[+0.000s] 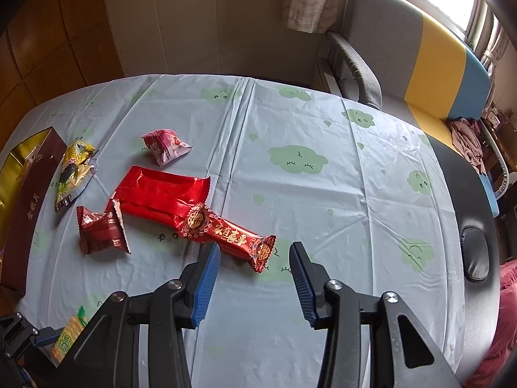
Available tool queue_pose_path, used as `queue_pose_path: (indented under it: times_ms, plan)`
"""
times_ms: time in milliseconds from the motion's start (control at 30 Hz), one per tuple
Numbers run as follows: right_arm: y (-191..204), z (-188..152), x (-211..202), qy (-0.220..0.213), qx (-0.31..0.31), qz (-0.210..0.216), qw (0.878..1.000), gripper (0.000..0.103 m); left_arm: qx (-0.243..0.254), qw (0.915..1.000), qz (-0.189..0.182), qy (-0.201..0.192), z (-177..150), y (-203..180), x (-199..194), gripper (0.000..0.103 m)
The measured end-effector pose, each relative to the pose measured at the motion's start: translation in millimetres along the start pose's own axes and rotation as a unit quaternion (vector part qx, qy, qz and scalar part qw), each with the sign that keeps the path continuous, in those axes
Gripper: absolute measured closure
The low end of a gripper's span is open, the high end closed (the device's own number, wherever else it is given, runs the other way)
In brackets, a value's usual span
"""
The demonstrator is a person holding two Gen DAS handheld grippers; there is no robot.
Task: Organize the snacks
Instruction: 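Grasp the cracker pack with the left gripper and lift it, then grasp the yellow snack bag with the right gripper while the left gripper holds the cracker pack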
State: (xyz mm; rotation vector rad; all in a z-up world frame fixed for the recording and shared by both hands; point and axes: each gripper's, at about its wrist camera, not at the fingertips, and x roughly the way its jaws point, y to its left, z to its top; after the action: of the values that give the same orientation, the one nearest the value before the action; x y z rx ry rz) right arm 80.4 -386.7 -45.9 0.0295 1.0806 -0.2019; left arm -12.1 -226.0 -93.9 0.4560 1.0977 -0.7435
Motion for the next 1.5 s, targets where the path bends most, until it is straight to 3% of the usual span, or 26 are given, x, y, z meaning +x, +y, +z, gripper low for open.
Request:
queue_pose_path:
  times_ms: [100,200,267,500,633,933,1067,1233,1267,1333,1367,1500]
  plan:
    - [5.2,-0.1,-1.3,-0.004,-0.01,0.008,1.0,0.058,-0.03,0.9993,0.003,-0.022,-3.4,19.8,-6.7,0.057]
    - [19.2,-1.7,-2.6,-0.008,-0.038,0.028,0.999,0.058,-0.03,0.9982,0.03,-0.041,-14.3,39.8,-7.6,0.056]
    - [30.9,-4.2,-0.8,-0.005,-0.064,0.029,0.998,0.058,-0.036,0.9973,0.021,-0.061,-23.8,47.7,-10.9,0.056]
    - [50.9,-9.6,4.5,0.011,-0.088,0.051,0.995,0.058,-0.032,0.9944,0.026,-0.098,-34.4,43.3,-10.7,0.055]
    - [65.8,0.4,-3.5,0.003,-0.081,0.096,0.992,0.058,-0.033,0.9935,0.017,-0.107,-36.7,45.6,-10.5,0.054]
    - [178.3,54.5,10.0,0.017,-0.198,0.161,0.967,0.058,-0.027,0.9915,0.01,-0.127,-43.1,48.0,-11.9,0.053]
    - [221.0,75.2,40.0,0.043,-0.237,0.151,0.959,0.044,-0.025,0.9904,0.005,-0.136,-45.0,49.6,-11.8,0.053]
    - [243.1,90.7,81.9,0.075,-0.235,0.117,0.962,0.044,-0.021,0.9894,-0.001,-0.144,-47.1,50.8,-12.4,0.053]
    - [244.0,90.6,85.9,0.078,-0.233,0.112,0.963,0.045,-0.02,0.9892,-0.002,-0.145,-47.5,51.1,-12.5,0.052]
    - [247.0,87.5,81.6,0.061,-0.243,0.103,0.963,0.062,-0.02,0.9889,-0.004,-0.147,-47.9,51.6,-12.4,0.052]
    - [246.6,85.3,79.2,0.061,-0.245,0.103,0.962,0.067,-0.019,0.9888,-0.005,-0.148,-48.2,51.5,-12.5,0.052]
    - [235.8,70.4,55.5,0.037,-0.256,0.097,0.961,0.073,-0.02,0.9887,-0.007,-0.149,-48.4,52.3,-12.3,0.052]
